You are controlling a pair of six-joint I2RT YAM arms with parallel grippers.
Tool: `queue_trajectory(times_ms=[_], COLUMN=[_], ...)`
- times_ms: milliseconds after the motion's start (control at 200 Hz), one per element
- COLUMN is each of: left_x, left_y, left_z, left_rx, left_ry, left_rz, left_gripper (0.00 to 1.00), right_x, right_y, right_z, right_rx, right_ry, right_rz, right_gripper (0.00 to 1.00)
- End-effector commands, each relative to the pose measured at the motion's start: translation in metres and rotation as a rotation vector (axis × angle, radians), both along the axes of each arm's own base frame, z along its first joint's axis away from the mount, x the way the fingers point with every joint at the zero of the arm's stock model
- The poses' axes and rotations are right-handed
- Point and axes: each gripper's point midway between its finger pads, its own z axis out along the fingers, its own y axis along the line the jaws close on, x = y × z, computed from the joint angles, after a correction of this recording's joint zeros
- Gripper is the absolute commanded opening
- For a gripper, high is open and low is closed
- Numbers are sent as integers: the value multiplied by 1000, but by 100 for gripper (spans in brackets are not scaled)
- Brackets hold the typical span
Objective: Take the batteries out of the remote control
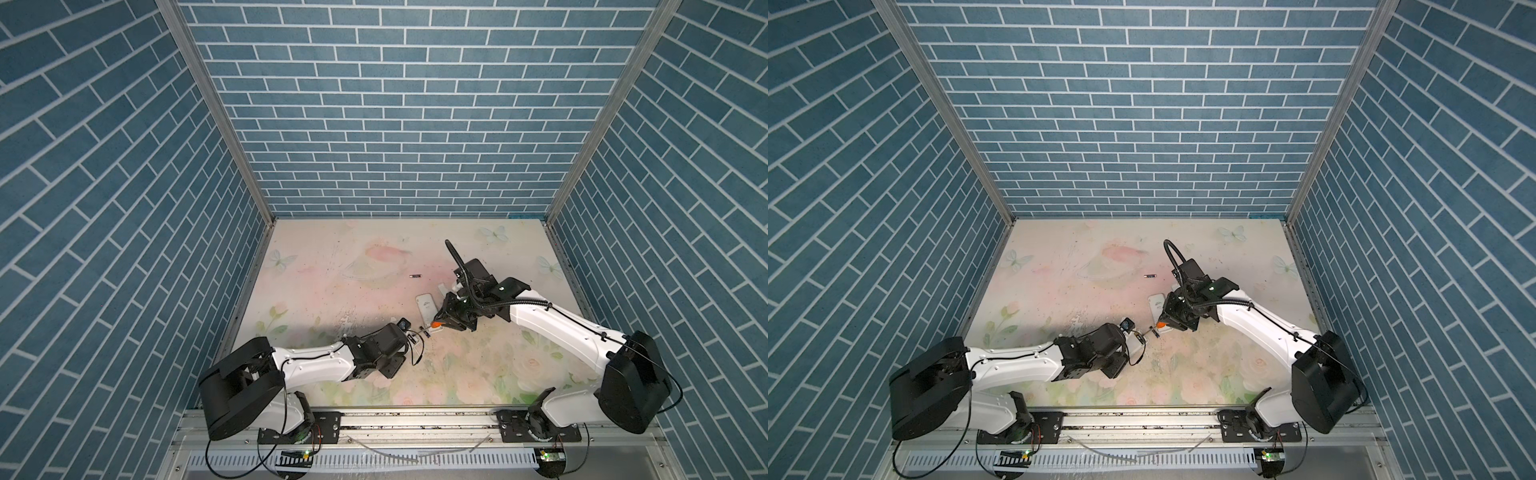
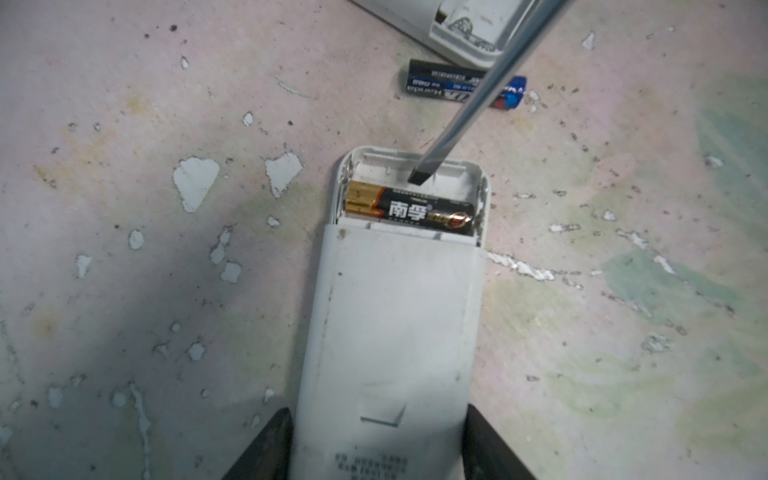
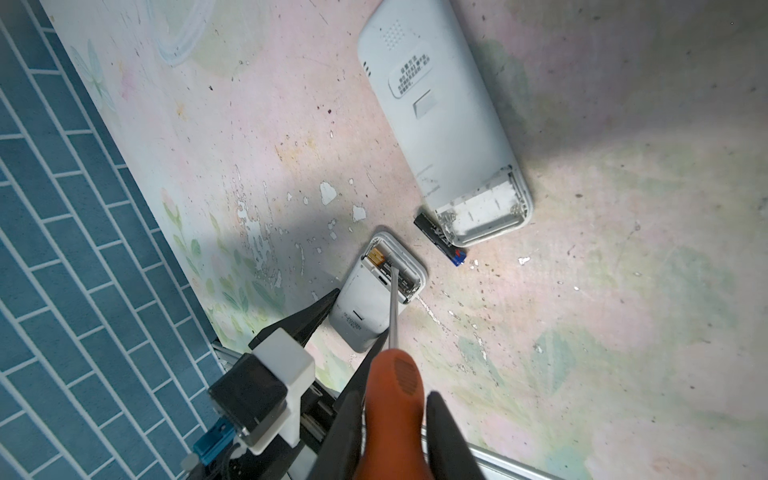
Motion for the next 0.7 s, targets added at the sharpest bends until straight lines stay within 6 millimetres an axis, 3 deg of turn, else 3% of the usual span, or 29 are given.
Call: queue_trajectory(times_ms=[0,420,695], left_x=[-5,-3,-2], left_y=[4,5,6], left_z=[-7,-12,-13], left_rx=[28,50,61], left_ry=[22,23,20], left_rz=[-5,2,6], left_gripper=[63,61,61], right_x=[-16,-27,-26], right_y=[-7,-8,-5], right_z=[-7,-20,-14], right_rx=[2,52,121], right_ry=[40,97,122], right_rz=[38,38,19], right_gripper=[0,0,0])
